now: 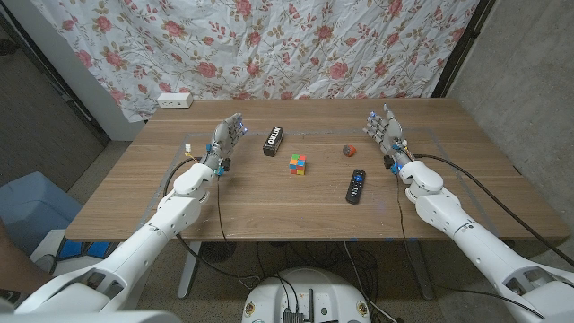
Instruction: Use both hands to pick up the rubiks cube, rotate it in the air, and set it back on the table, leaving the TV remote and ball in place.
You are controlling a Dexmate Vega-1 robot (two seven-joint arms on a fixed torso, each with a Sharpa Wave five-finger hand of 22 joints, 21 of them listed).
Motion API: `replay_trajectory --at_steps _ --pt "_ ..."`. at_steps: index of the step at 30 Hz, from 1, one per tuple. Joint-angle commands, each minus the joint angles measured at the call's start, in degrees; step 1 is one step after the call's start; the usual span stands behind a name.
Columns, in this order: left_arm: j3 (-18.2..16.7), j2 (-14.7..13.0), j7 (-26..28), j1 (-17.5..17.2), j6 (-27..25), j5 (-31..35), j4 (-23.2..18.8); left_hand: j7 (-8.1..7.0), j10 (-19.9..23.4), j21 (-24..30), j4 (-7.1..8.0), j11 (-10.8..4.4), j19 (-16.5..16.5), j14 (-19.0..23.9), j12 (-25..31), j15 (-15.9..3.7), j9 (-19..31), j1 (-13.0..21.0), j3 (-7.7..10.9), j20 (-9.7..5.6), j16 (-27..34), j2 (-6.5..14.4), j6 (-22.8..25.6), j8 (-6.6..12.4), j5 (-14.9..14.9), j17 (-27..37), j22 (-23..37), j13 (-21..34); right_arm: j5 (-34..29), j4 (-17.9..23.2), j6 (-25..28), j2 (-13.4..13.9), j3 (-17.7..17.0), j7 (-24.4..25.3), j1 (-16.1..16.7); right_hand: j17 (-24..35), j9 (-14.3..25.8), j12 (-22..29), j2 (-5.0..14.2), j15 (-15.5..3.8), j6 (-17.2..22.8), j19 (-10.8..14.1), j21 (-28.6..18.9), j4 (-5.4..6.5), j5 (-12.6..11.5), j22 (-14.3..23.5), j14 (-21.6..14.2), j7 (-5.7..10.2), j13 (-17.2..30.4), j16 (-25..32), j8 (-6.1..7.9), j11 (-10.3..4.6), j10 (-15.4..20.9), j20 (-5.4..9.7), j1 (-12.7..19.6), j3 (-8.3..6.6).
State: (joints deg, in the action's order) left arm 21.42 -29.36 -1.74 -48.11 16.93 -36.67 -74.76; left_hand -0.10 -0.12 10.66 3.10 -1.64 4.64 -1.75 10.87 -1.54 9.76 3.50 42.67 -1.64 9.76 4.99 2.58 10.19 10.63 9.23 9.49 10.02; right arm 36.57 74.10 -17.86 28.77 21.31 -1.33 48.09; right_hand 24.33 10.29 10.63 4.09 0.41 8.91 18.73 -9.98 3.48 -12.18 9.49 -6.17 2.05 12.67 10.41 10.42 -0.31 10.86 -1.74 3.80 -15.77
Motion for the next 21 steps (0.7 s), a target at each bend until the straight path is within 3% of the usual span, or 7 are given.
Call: replay_trajectory --at_steps 1,21 --pt "0.3 -1.2 1.1 -0.5 -0.8 1.4 -2.6 -0.09 0.1 0.2 -0.49 -0.67 0.3 -0.1 0.3 -0.54 0.2 0.4 0.23 -0.03 0.2 3.5 0.6 0.37 0.2 0.2 0.3 0.1 -1.2 1.1 -1.8 0.0 -0.1 1.2 1.3 -0.1 0.1 0.3 -0.05 0.0 0.5 0.2 -0.3 -0.03 -0.3 0.2 -0.3 0.02 0.2 0.3 0.35 -0.03 0.3 -0.17 0.5 -0.45" --pt "0.7 -7.6 6.1 -3.8 -7.8 6.5 -16.9 -0.7 2.5 0.1 -4.79 -1.85 0.1 0.0 0.9 -1.39 0.2 2.0 -0.33 -0.16 0.3 2.0 2.9 0.89 -0.4 0.2 0.1 0.1 -1.6 -1.9 -5.1 0.5 -0.1 -2.2 0.6 -1.3 0.0 0.4 0.35 -0.32 0.7 -0.2 -0.4 -0.62 -0.6 0.1 -0.4 0.2 -0.4 0.4 0.44 -0.16 0.4 0.09 1.1 -1.01"
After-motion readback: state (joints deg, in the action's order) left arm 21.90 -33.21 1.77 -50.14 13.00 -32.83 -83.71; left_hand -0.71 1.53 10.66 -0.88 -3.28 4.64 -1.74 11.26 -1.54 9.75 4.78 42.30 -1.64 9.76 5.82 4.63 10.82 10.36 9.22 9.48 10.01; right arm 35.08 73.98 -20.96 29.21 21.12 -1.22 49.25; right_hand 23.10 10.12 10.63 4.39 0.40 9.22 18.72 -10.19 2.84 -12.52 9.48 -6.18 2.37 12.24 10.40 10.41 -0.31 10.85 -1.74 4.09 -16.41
